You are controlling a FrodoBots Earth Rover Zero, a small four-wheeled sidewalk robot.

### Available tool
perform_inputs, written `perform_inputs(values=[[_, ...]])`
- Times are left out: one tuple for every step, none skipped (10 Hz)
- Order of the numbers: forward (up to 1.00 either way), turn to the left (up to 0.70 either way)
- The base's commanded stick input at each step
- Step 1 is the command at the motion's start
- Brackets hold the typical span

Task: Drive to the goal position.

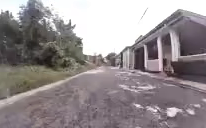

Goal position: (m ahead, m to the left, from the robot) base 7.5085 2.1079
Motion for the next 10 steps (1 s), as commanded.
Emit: perform_inputs(values=[[1.00,0.00],[1.00,0.00],[1.00,0.00],[1.00,-0.07],[1.00,-0.23],[1.00,-0.20],[1.00,-0.04],[1.00,0.00],[1.00,0.00],[1.00,0.00]])
